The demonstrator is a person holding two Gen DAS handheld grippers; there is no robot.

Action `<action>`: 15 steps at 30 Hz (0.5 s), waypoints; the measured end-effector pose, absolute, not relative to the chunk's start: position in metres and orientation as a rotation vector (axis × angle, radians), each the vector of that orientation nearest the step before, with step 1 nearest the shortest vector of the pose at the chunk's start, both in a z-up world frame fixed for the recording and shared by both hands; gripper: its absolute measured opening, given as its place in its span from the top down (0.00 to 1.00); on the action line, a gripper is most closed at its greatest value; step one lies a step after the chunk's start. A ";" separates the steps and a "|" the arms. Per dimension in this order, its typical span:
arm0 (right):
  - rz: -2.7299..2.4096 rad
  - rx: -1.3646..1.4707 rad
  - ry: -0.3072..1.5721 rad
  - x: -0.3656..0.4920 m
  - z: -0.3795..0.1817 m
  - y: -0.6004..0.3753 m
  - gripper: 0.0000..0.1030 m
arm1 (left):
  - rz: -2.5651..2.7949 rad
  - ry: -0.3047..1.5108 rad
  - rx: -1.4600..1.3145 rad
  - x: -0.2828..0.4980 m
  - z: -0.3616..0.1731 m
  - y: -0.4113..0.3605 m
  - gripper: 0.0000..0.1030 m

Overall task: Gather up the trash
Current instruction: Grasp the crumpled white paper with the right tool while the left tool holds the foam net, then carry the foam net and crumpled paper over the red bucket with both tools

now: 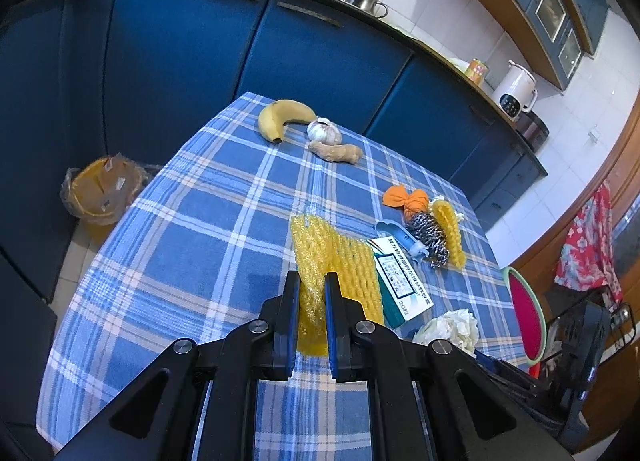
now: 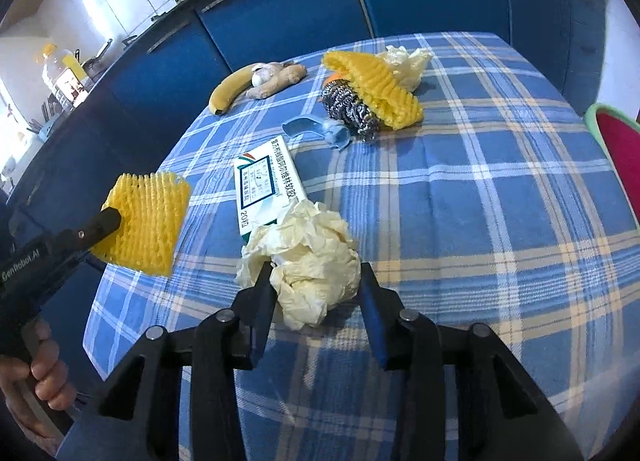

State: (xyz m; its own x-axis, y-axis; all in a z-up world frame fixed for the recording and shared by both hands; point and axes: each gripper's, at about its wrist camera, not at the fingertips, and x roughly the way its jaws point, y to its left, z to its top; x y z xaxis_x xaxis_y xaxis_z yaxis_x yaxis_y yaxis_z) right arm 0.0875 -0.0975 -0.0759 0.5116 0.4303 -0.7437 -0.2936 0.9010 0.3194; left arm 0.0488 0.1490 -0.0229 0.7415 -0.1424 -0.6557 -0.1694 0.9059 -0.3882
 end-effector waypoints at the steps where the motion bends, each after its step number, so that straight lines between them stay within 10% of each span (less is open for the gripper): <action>1: 0.438 0.156 0.932 0.087 -0.076 -0.097 0.61 | 0.017 0.742 -0.444 0.049 -0.022 0.149 0.89; 15: 0.385 0.251 0.818 0.067 -0.041 -0.146 0.61 | -0.080 0.710 -0.397 0.058 0.002 0.109 0.89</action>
State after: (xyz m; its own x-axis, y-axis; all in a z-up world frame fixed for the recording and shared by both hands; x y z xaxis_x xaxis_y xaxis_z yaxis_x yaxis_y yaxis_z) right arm 0.0674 -0.1457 -0.0412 0.6203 0.4265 -0.6583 -0.2362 0.9019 0.3618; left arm 0.0584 0.1091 0.0019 0.7586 -0.2043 -0.6187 -0.0624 0.9225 -0.3810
